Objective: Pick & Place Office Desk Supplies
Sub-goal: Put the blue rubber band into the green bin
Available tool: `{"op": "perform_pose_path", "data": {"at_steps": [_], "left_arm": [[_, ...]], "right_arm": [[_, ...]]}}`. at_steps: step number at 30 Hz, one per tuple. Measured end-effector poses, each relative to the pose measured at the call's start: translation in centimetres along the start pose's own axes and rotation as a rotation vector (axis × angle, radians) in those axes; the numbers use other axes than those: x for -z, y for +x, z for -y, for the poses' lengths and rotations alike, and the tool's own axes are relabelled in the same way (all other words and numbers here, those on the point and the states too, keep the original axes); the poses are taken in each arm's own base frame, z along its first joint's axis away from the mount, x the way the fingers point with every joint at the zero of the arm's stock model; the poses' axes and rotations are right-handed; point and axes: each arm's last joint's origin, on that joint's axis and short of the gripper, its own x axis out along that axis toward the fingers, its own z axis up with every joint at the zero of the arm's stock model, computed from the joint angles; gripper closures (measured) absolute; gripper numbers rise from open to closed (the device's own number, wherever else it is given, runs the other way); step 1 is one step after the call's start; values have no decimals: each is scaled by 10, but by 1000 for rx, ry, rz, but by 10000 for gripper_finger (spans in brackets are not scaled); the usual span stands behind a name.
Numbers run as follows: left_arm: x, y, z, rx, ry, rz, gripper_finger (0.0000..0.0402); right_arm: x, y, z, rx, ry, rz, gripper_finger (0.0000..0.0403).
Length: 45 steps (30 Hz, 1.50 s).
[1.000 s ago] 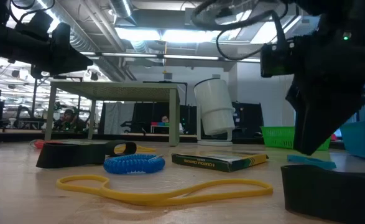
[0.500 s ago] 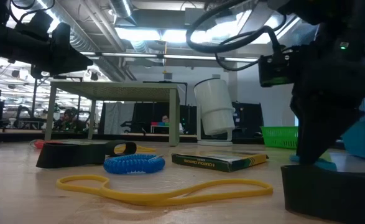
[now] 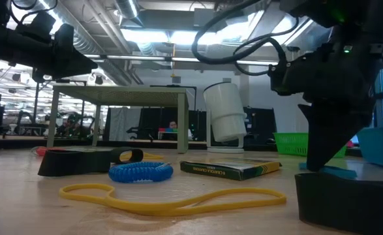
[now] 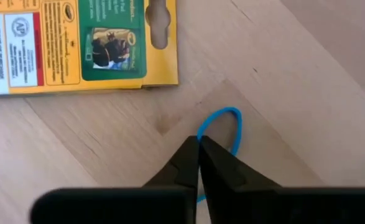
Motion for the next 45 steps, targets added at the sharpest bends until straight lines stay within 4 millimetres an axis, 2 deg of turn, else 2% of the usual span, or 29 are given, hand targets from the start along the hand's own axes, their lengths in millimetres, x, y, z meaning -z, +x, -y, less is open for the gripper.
{"op": "perform_pose_path", "data": {"at_steps": [7, 13, 18, 23, 28, 33, 37, 45], "left_arm": [[0, 0, 0, 0, 1, 0, 263], [0, 0, 0, 0, 1, 0, 263], [0, 0, 0, -1, 0, 0, 263], [0, 0, 0, 0, 0, 0, 263], [0, 0, 0, 0, 0, 0, 263], [0, 0, 0, -1, 0, 0, 263], [0, 0, 0, 0, 0, 0, 263], [0, 0, 0, 0, 0, 0, 263]], "right_arm": [[-1, 1, 0, 3, 25, 46, 398], [-8, -11, -7, -34, 46, 93, 400], [-24, -40, -14, -66, 93, 305, 401], [-42, -67, -22, -38, 145, 640, 401], [-55, -86, -29, 48, 187, 910, 401], [-64, -103, -35, 92, 279, 1106, 401], [-69, -114, -39, 102, 315, 1165, 401], [-76, -131, -47, 125, 248, 1160, 401]]}}
